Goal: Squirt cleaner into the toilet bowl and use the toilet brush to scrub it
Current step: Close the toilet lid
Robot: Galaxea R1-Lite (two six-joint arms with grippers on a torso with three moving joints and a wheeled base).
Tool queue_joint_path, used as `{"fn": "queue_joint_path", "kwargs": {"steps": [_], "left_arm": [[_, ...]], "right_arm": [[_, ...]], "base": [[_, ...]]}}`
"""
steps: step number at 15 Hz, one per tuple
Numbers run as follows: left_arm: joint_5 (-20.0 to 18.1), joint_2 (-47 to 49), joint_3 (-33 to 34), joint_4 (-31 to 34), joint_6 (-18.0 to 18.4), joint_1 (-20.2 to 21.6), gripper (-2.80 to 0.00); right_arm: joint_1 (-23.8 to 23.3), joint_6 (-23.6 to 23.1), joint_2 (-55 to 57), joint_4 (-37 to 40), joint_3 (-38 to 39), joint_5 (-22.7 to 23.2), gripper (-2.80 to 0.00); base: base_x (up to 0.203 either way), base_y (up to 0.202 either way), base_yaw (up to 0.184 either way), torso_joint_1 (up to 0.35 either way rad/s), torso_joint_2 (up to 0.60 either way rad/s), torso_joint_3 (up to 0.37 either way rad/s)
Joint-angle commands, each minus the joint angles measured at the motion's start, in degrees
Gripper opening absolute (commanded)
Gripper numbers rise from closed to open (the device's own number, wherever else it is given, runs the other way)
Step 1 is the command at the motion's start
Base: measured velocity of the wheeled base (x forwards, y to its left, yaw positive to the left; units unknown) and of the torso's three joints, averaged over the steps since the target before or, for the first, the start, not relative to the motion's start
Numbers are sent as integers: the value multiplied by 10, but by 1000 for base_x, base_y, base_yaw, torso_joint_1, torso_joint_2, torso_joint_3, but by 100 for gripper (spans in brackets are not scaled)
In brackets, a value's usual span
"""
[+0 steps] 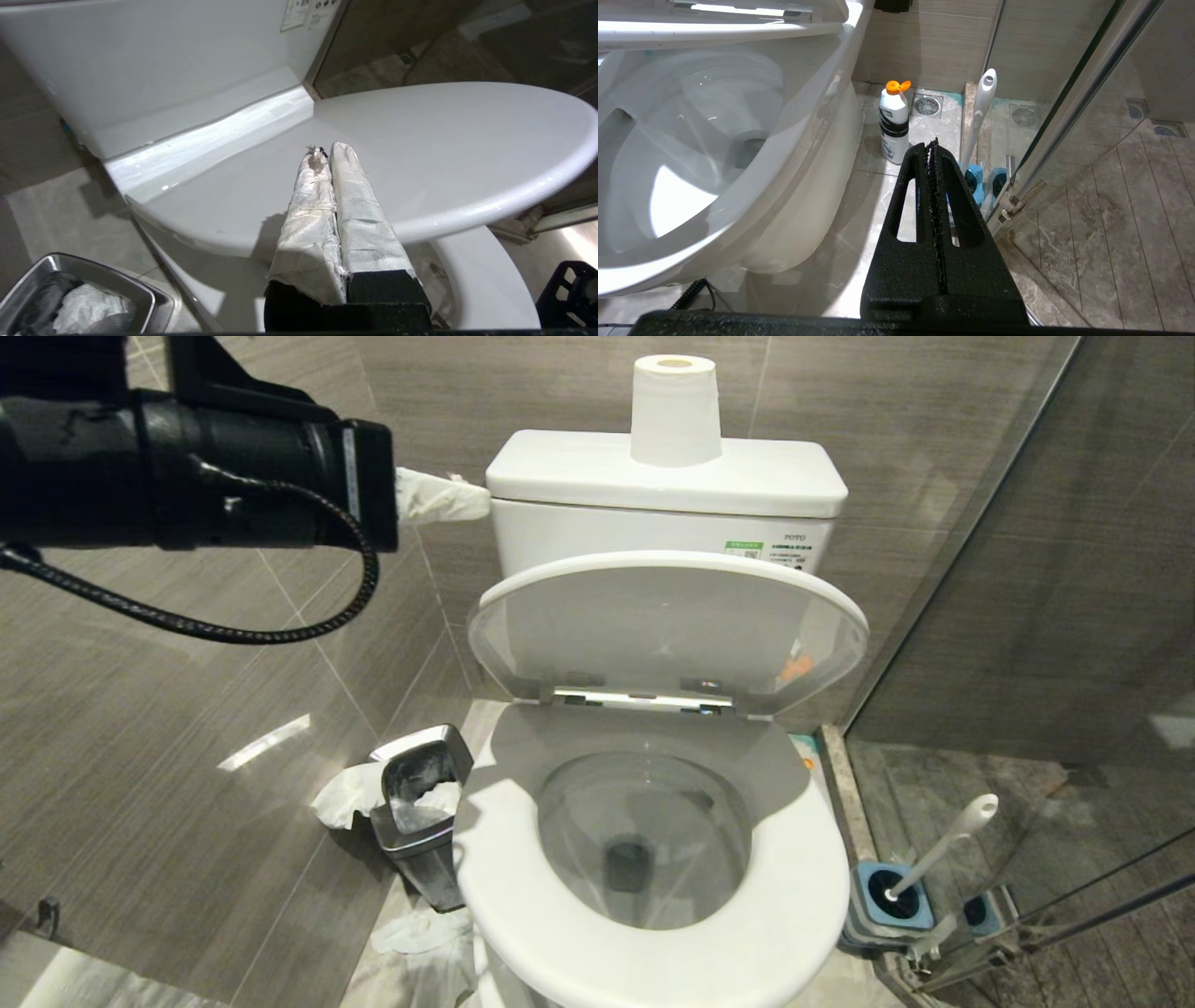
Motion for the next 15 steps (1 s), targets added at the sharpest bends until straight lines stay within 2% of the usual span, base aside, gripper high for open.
{"fn": "queue_joint_path", "kwargs": {"steps": [1, 5, 8, 10, 15], "left_arm": [[1, 38, 1, 1, 1, -20, -280], [0, 37, 41, 21, 1, -21, -280], [-1, 23, 95, 82, 6, -22, -280], [2, 21, 124, 95, 8, -22, -280], [5, 9, 257, 93, 5, -35, -280]], "right_arm": [[0, 0, 0, 0, 0, 0, -280], [0, 0, 0, 0, 0, 0, -280], [0, 0, 0, 0, 0, 0, -280], [0, 0, 0, 0, 0, 0, -280], [0, 0, 0, 0, 0, 0, -280]], "base": [[0, 0, 0, 0, 0, 0], [0, 0, 0, 0, 0, 0], [0, 0, 0, 0, 0, 0], [0, 0, 0, 0, 0, 0], [0, 0, 0, 0, 0, 0]]}}
